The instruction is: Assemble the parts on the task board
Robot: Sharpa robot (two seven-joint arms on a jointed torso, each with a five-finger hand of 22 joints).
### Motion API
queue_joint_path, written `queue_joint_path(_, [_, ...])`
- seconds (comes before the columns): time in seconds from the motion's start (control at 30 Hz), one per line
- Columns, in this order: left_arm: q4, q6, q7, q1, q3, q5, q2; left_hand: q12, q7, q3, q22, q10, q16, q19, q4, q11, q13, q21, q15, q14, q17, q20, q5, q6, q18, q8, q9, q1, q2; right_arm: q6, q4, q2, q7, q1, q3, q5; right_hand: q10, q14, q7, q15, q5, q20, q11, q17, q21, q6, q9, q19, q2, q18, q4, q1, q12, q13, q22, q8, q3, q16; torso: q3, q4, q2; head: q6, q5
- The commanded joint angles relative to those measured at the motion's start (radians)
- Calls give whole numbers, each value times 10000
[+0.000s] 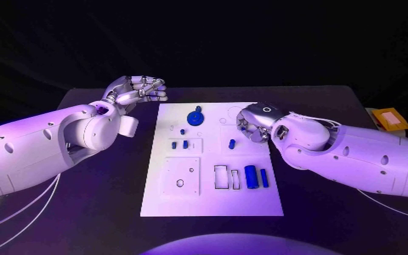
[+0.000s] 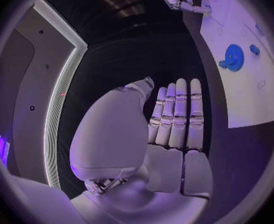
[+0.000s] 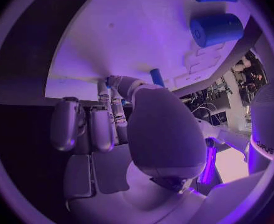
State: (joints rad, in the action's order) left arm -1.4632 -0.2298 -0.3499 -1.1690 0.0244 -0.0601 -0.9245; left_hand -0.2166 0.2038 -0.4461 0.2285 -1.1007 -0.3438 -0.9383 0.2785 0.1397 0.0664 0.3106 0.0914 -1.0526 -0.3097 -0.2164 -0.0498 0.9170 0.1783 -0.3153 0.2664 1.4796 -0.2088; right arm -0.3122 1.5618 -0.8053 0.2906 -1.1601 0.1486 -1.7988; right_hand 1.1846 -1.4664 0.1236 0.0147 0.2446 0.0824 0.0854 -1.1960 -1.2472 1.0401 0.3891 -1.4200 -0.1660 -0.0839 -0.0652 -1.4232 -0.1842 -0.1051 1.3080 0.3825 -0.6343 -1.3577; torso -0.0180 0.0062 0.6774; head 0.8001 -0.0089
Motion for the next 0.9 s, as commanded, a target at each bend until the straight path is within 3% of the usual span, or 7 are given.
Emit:
queue_joint_path(0.03, [-31,189,11,-10,-6,-102,27,53,41,-43,-12,-3,31,-49,-7,51,5,-57,80,-15,-11,-17,-10,-17,25,47,-10,80,9,-139,81,-52,167,128,96,-69,362,-288,-66,64,-106,-5,-293,-6,-57,32,28,-82,62,156,84,104,-19,-76,1313,-5,-507,-48,-3,0,-9,-11,-6])
queue_joint_path(0.4, [-1,192,6,-9,-5,-131,58,57,45,-53,-19,2,45,-51,-13,55,6,-67,82,-15,-17,-19,-10,-22,25,49,-9,92,15,-920,475,-298,126,-54,30,28,410,-296,-72,68,-400,-7,-299,-28,-139,67,92,-109,50,172,236,309,42,-111,1384,-25,-710,-66,-6,-7,1,-50,2])
queue_joint_path(0.9, [24,219,28,-7,-4,-133,94,61,51,-54,-23,9,56,-51,-13,60,6,-74,85,-12,-20,-21,-10,-30,25,53,-10,91,10,-1522,1600,-777,-201,-270,-81,780,409,-299,-67,66,-511,-5,-296,-41,-155,62,111,-114,51,176,267,367,68,-120,1400,-35,-743,-74,-9,-13,1,-43,122])
